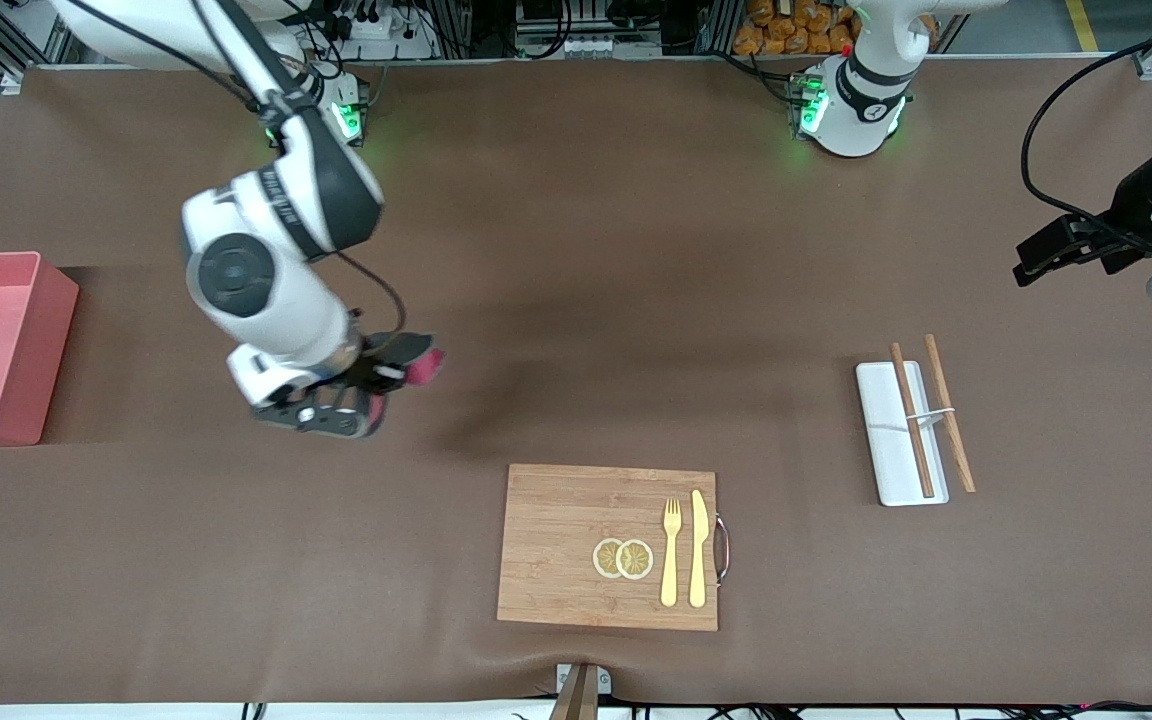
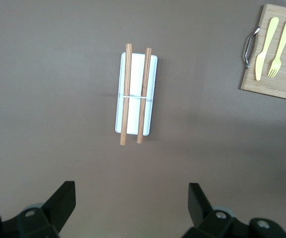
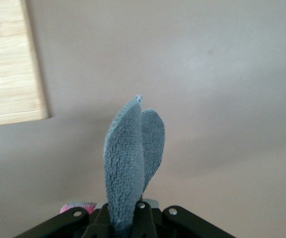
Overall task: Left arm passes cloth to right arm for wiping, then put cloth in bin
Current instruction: 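Carry the cloth to the pink bin and open the right gripper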
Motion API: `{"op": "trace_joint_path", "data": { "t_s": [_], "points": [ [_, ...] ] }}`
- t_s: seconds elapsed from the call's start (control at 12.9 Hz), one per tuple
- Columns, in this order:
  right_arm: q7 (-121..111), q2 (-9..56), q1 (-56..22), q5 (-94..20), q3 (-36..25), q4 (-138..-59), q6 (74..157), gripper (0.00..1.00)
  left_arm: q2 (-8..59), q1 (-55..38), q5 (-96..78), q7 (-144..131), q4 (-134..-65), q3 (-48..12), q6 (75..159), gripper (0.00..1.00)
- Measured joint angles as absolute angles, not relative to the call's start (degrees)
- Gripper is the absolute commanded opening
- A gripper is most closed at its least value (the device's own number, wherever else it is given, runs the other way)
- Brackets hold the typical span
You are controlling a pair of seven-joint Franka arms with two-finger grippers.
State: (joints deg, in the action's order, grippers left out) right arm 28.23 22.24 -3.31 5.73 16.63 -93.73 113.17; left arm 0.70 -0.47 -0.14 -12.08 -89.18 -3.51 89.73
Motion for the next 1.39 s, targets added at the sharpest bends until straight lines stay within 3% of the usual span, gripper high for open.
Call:
{"op": "trace_joint_path", "data": {
  "t_s": [0.7,1.08,1.39],
  "points": [
    [-27.4,24.2,31.4,8.7,15.8,-93.3,115.3,0.00,0.8,-1.0,-0.1,-12.1,-89.5,-5.1,89.7,1.00],
    [-50.2,25.7,45.0,11.1,15.8,-89.8,115.8,0.00,1.0,-1.0,-0.1,-12.1,-89.5,-5.1,89.8,1.00],
    [-62.1,33.1,52.5,11.3,15.7,-86.7,124.2,0.02,1.4,-1.0,-0.1,-12.1,-89.6,-5.1,90.1,1.00]
  ]
}}
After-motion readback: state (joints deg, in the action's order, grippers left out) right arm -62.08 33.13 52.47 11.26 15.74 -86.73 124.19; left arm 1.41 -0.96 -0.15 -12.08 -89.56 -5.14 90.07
